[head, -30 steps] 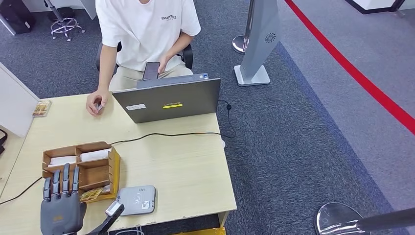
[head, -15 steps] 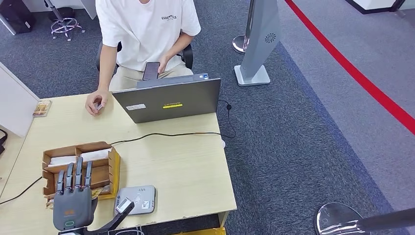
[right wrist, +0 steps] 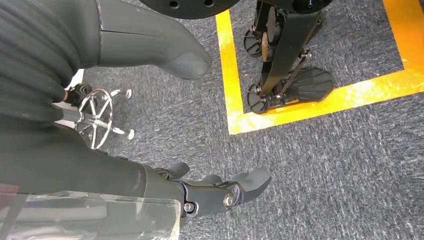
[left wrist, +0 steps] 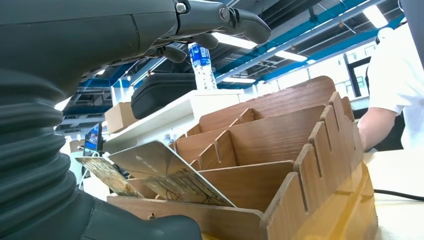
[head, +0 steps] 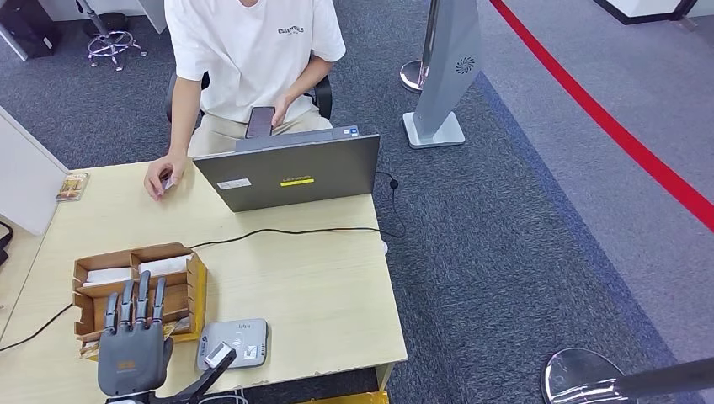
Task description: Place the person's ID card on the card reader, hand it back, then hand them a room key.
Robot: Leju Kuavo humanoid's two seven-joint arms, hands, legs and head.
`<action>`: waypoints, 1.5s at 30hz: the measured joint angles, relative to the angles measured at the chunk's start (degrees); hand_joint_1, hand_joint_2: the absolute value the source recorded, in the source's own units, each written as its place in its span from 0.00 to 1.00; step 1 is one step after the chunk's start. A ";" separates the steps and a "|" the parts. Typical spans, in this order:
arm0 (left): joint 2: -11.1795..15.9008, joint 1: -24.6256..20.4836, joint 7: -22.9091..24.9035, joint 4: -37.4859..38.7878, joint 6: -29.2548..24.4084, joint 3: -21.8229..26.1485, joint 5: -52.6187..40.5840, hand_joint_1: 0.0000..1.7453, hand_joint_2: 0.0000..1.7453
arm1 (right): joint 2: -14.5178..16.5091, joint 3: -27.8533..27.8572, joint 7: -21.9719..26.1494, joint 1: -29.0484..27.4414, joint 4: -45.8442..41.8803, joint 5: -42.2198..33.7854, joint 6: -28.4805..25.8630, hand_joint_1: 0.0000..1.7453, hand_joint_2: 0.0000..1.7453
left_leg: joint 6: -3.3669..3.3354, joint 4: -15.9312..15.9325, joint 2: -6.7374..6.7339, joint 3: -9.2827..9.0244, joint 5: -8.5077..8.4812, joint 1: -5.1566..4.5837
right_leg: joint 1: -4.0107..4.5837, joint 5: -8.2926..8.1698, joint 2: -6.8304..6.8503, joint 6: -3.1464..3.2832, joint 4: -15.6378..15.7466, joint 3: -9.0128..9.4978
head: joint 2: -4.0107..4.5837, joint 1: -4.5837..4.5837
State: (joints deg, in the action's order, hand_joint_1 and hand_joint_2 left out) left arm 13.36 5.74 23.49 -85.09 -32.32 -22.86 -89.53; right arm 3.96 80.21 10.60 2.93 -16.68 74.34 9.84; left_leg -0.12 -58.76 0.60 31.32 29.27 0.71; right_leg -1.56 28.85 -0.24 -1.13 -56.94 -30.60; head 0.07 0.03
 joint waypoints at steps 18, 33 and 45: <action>0.05 0.15 0.44 -0.31 0.92 -0.13 0.00 1.00 1.00 | 0.24 -0.01 0.35 -0.04 -0.23 -0.02 0.10 0.00 1.00 | 0.00 0.00 0.00 0.01 0.00 0.00 | 0.00 0.00 0.00 0.00 0.00 0.00 | 0.00 0.00; -1.00 0.44 -3.85 -0.77 2.29 0.29 0.14 1.00 1.00 | 0.37 -0.02 0.35 -0.05 -0.98 -0.02 0.48 0.00 1.00 | 0.00 0.00 0.00 0.00 0.00 0.00 | 0.00 0.00 0.01 0.00 0.00 0.01 | 0.00 0.01; -3.03 1.12 -7.15 -1.47 2.19 2.84 0.02 1.00 1.00 | 0.58 -0.02 0.35 -0.07 -1.67 -0.04 0.96 0.00 1.00 | 0.00 0.00 0.01 0.00 0.00 -0.01 | -0.01 0.00 0.01 0.00 0.00 0.02 | 0.00 0.01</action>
State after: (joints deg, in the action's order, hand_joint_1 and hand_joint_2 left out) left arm 10.33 6.86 16.33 -86.56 -30.12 -20.02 -89.50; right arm 4.54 80.19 10.95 2.86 -18.34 74.29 10.80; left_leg -0.12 -58.76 0.61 31.32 29.28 0.71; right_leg -1.56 28.85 -0.23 -1.13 -56.94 -30.58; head 0.07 0.04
